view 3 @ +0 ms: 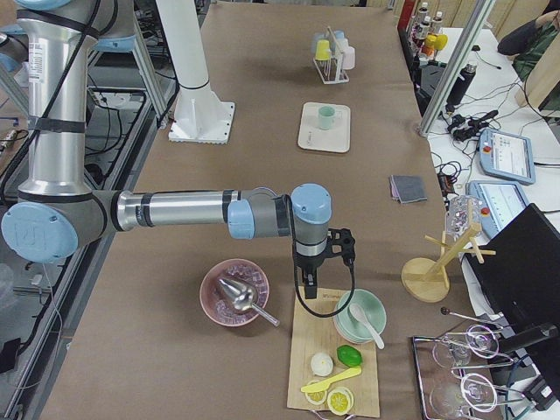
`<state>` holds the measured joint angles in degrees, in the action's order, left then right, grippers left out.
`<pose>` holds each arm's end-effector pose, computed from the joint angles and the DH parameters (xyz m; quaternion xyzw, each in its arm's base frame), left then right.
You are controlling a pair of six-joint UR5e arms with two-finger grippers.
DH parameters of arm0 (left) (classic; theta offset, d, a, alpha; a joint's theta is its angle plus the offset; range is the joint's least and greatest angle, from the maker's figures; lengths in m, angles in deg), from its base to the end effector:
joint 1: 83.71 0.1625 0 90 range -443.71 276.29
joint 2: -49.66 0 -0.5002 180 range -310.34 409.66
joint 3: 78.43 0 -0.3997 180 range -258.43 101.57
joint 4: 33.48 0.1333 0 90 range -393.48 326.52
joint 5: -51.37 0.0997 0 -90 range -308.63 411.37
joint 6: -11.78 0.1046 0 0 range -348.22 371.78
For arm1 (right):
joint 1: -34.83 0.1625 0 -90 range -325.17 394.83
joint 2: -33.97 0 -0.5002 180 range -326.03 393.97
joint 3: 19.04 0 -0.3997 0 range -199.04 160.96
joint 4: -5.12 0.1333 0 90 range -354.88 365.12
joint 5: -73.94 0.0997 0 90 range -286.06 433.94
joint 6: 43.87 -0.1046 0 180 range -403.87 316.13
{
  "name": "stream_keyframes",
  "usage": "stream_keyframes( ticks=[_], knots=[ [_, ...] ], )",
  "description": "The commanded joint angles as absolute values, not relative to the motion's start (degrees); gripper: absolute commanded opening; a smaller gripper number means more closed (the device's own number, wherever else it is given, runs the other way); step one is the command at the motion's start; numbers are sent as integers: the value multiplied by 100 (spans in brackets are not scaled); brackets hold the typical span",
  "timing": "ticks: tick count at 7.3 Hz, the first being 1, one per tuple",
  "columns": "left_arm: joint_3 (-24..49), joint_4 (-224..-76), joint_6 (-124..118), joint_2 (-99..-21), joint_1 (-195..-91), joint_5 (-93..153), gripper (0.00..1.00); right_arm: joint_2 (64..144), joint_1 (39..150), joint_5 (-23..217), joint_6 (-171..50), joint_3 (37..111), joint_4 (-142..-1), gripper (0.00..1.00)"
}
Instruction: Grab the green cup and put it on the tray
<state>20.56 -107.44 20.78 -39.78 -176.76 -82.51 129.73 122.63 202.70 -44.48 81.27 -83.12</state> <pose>-0.0862 -0.4754 0.6920 -0.0221 0.3772 0.0233 0.9256 0.0502 -0.4586 0.6986 0.0438 -0.3325 -0.0313 0.9416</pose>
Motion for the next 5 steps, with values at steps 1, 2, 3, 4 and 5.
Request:
stream_keyframes(
  ticks=[1,2,3,4,5],
  knots=[
    [2063,-10748,2065,-3973,-17670,-8187,99,12960,12263,20270,-4457,8115,-8312,100],
    [2063,-10748,2065,-3964,-17661,-8178,99,12968,12263,20279,-4474,8063,-8129,100],
    [2063,-10748,2065,-3990,-17661,-8178,99,12977,12263,20296,-4483,7975,-7953,100],
    [2054,-10748,2065,-3999,-17661,-8178,99,12977,12263,20314,-4475,7966,-7908,100],
    [2089,-10748,2065,-3981,-17661,-8178,99,12968,12255,20332,-4483,7940,-7899,100]
  ],
)
